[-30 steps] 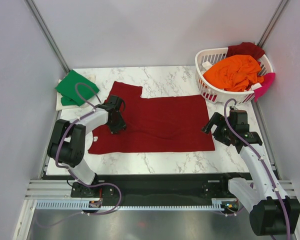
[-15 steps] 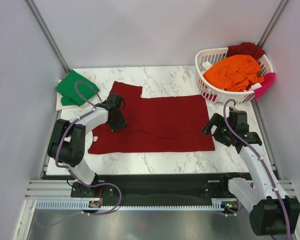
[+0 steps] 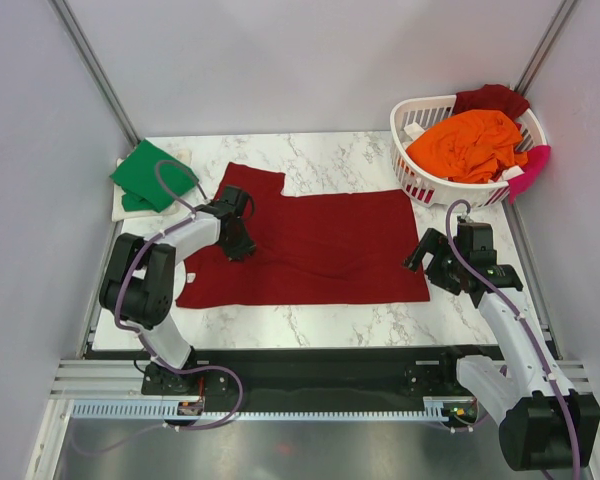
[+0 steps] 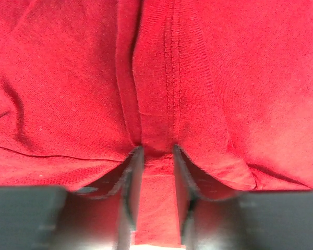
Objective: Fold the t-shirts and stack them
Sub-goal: Fold the tshirt
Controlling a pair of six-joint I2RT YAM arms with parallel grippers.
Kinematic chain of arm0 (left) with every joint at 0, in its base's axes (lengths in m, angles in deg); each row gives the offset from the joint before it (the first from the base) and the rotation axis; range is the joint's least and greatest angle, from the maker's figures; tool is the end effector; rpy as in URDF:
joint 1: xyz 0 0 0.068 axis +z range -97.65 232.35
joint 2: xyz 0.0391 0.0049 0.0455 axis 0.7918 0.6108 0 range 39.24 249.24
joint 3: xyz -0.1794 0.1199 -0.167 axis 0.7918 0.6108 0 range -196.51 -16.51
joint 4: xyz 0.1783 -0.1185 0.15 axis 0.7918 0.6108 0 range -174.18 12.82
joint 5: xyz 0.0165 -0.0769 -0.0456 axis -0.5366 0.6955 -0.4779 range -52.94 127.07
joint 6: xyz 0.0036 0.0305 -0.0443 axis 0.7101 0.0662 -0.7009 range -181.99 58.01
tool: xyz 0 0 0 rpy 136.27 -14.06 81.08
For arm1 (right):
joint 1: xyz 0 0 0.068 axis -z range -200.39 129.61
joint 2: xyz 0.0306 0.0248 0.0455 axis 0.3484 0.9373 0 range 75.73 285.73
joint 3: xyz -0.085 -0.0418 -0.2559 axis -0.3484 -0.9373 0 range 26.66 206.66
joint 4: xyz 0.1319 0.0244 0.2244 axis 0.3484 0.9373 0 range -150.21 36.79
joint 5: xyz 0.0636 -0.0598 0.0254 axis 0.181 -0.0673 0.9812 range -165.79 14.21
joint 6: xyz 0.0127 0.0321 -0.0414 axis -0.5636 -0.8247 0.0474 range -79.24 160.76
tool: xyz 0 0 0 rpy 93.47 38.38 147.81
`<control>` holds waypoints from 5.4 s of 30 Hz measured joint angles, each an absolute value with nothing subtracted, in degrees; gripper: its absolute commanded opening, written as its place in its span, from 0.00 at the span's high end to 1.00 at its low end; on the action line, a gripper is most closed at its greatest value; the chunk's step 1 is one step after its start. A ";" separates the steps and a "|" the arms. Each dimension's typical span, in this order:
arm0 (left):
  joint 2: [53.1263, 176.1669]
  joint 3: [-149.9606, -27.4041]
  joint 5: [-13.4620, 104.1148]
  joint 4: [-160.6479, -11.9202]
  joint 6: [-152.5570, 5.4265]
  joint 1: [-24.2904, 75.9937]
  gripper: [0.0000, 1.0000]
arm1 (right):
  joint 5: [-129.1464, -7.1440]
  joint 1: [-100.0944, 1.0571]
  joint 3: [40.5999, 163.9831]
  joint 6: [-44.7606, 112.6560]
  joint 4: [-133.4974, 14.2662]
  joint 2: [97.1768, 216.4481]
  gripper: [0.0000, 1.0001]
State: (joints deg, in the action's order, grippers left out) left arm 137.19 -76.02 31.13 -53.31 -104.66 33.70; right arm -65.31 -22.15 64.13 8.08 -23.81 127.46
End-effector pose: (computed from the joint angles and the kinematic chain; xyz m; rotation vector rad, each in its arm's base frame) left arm 0.3086 -0.1002 0.1674 -0.6034 2.7095 -0.1347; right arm 0.1775 0.0120 0.2343 0.5866 2.4271 0.4827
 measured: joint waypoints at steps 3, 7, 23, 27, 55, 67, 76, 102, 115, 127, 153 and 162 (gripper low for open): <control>137.28 -76.17 31.11 -53.33 -104.53 33.50 0.81 | -65.31 -22.15 64.07 8.10 -23.81 127.48 0.02; 137.48 -76.61 31.11 -53.29 -104.16 33.48 0.98 | -65.31 -22.13 64.04 8.10 -23.81 127.57 0.02; 142.55 -92.30 31.13 -51.03 -101.40 32.84 0.94 | -65.24 -22.13 63.91 8.49 -24.27 128.44 0.02; 148.80 -99.67 31.72 -49.85 -100.01 32.21 0.53 | -65.15 -22.13 63.85 8.69 -24.57 128.83 0.02; 180.40 -145.28 38.80 -46.66 -85.82 47.58 0.22 | -52.93 -23.27 64.07 13.58 -27.33 134.14 0.02; 184.97 -148.78 40.31 -48.32 -85.73 49.67 0.18 | -50.40 -23.55 62.54 13.71 -29.45 135.61 0.02; 185.91 -148.76 45.40 -48.35 -88.03 49.98 0.24 | -50.33 -23.55 62.54 13.71 -29.88 137.84 0.02; 174.68 -131.91 46.85 -47.06 -92.33 50.53 0.98 | -59.16 -25.15 72.55 13.10 -30.26 141.42 0.02; 156.01 -122.20 41.03 -42.25 -87.48 58.26 0.98 | -71.25 -33.49 95.65 12.56 -32.29 163.83 0.02; 154.70 -117.00 39.13 -37.02 -84.77 59.51 0.98 | -76.43 -35.22 127.25 16.01 -30.23 194.56 0.03; 154.72 -117.20 42.17 -36.54 -84.75 59.47 0.98 | -93.68 -36.77 148.39 17.67 -24.09 217.44 0.88; 160.38 -129.81 43.28 -36.17 -83.59 57.41 0.98 | -94.75 -36.75 148.11 18.85 -23.59 216.79 1.00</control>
